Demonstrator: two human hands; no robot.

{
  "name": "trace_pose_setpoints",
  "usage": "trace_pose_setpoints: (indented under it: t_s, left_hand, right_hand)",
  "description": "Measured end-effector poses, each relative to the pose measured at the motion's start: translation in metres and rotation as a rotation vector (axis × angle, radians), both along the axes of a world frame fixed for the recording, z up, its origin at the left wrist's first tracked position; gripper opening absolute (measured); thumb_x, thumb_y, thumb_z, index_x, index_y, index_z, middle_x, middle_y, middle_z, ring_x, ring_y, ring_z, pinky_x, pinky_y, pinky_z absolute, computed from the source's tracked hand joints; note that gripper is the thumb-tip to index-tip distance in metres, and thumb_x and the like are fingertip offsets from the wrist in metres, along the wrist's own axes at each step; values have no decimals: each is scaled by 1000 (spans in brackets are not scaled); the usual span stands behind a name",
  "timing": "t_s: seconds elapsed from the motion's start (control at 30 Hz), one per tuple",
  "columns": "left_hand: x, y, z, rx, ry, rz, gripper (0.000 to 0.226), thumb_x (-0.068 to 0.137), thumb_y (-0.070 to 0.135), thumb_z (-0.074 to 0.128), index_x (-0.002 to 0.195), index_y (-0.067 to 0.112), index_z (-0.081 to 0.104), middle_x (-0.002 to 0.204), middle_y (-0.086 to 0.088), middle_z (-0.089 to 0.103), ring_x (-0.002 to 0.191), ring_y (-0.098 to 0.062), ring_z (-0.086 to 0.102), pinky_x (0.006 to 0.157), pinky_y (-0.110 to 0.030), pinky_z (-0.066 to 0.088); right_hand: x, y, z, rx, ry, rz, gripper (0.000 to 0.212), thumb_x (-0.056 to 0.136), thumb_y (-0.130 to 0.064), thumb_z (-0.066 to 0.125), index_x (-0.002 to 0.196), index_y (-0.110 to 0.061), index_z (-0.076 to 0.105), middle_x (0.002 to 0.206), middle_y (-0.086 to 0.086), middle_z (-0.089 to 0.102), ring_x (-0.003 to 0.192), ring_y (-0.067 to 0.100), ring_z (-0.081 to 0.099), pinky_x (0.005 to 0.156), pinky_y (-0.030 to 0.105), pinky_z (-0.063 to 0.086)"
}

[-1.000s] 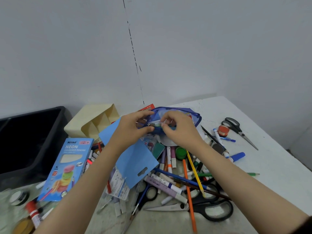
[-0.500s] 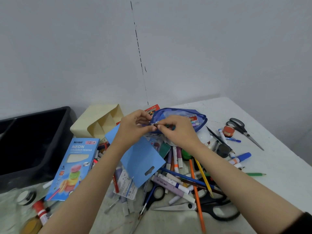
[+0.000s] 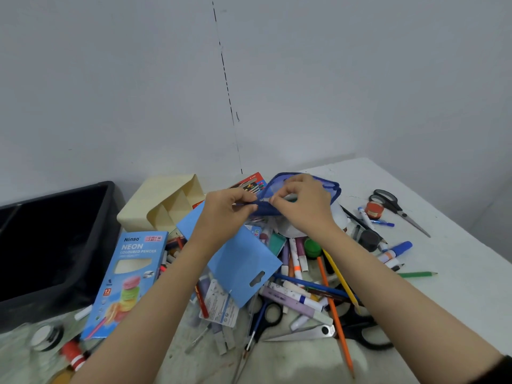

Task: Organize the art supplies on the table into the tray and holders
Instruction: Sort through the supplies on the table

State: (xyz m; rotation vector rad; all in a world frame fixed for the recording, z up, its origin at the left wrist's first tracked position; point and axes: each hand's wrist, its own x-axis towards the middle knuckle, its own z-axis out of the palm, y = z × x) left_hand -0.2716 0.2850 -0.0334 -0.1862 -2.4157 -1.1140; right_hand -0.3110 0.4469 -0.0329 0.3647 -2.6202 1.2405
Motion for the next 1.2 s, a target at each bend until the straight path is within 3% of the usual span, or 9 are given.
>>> trace_pose_setpoints:
  t_s: [0.1,0.2,0.43,0.6,0.77,0.9,1.1,1.2]
  left_hand:
    - [1,-6,2,-6,27,17,13,79,-2,69,88,5,73,80,4,67,74,1,61,69,-8,49]
    - [3,-17,4,47,4,55,14,82,-1,66,86,12,69,78,15,63,72,10,59,67,-6,46]
    - [10,-31,11,214,28,137,14,83,-3,60,84,10,65,79,10,64,71,11,57,64,-5,46]
    - [9,-27,23,256,67,138,12,85,1,60,84,13,63,82,11,64,76,8,58,66,-6,44]
    - [9,-18,33,270,90,97,16,84,0,59,84,15,62,84,8,65,83,-4,60,67,-9,47]
    - [15,-11,32,268,116,73,17,84,-1,60,85,16,63,85,8,66,82,2,60,69,-13,51]
    - [20,-14,28,334,80,109,18,86,0,61,95,14,65,89,9,65,80,6,62,74,-10,49]
    - [24,-16,26,361,124,96,33,85,-1,61,110,21,57,105,10,61,99,-1,60,87,-15,48]
  right_hand:
    - [-2,10,1,134,124,-130,14,83,-25,59,76,-17,68,118,-1,53,110,20,46,83,31,25]
    - [-7,28,-3,235,199,-257,14,84,-23,56,81,-13,65,124,4,49,113,25,42,88,36,28]
    - [-21,60,-14,196,164,-478,17,90,-24,56,89,-9,64,128,9,49,116,31,43,92,40,30]
    - [-15,50,-13,145,290,-350,17,88,-24,58,99,-13,61,121,7,55,111,28,48,85,32,29]
    - [-9,36,-12,290,372,51,55,84,-39,58,136,-27,46,138,4,50,127,23,43,102,44,30]
    - [-14,29,-6,346,343,166,47,90,-26,60,135,-27,47,116,-2,65,108,22,56,105,38,26]
    - [-13,29,1,281,409,249,61,91,-12,57,144,-29,33,91,8,69,82,27,58,81,39,46]
    - [-9,30,6,254,520,269,57,89,-8,57,141,-26,40,81,4,63,73,25,56,65,35,44]
